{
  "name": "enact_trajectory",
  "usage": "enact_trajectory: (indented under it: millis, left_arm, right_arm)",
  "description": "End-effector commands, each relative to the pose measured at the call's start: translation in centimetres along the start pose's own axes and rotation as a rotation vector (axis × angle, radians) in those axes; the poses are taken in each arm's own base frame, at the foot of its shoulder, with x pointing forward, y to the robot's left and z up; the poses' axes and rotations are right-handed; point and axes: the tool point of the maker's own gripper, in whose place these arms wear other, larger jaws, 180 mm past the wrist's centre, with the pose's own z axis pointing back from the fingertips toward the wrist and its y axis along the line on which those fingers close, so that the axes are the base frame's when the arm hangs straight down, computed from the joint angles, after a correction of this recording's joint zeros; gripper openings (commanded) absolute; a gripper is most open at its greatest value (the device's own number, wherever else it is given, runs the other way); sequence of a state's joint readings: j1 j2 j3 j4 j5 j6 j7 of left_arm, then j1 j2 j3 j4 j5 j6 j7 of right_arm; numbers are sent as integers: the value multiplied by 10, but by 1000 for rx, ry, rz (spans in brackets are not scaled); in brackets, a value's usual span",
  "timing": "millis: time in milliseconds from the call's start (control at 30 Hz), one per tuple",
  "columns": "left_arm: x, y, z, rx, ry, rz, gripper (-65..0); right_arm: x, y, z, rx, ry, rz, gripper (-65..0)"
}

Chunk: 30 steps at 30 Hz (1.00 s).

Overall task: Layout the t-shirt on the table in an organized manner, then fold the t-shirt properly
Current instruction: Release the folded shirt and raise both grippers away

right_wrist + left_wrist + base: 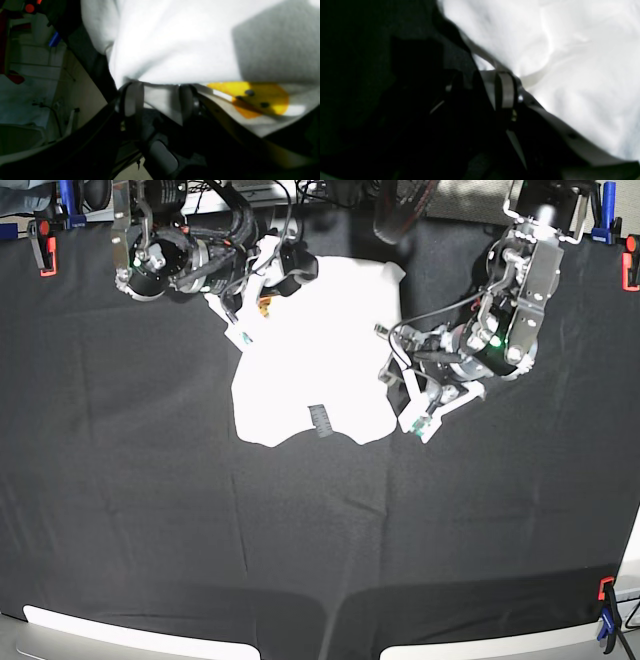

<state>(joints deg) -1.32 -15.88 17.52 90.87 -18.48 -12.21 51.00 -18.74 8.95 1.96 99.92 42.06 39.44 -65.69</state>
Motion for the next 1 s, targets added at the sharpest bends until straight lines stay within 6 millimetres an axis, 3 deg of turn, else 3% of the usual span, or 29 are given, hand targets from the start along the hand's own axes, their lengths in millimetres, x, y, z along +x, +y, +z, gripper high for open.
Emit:
enact_trajectory:
  millis: [0, 133, 300, 433, 567, 667, 767, 867, 967]
  left_arm:
    - [14, 6, 3, 21, -39, -22, -452]
    - [8, 23, 5, 107, -1, -90, -452]
    - [9, 22, 16, 110, 23, -105, -452]
    - [32, 25, 41, 143, -34, -166, -452]
    - [37, 38, 73, 232, -42, -180, -452]
    - [19, 42, 87, 275, -14, -197, -452]
    - [-17, 35, 97, 270, 74, -189, -452]
    - [-52, 26, 112, 265, 152, -205, -452]
    - [-76, 30, 135, 356, 211, -234, -452]
  right_arm:
    - [12, 4, 5, 11, -38, 34, -410]
    - [17, -3, 19, -61, -35, 94, -410]
    - [30, -13, 50, -187, -78, 147, -410]
    - [30, -18, 79, -285, -105, 161, -410]
    - [12, -31, 106, -403, -73, 138, -410]
    - [-10, -32, 120, -443, -41, 96, -410]
    - [-35, -26, 128, -455, 12, 56, -410]
    - [-64, -10, 129, -428, 75, 13, -410]
    - [-93, 8, 131, -393, 142, -38, -410]
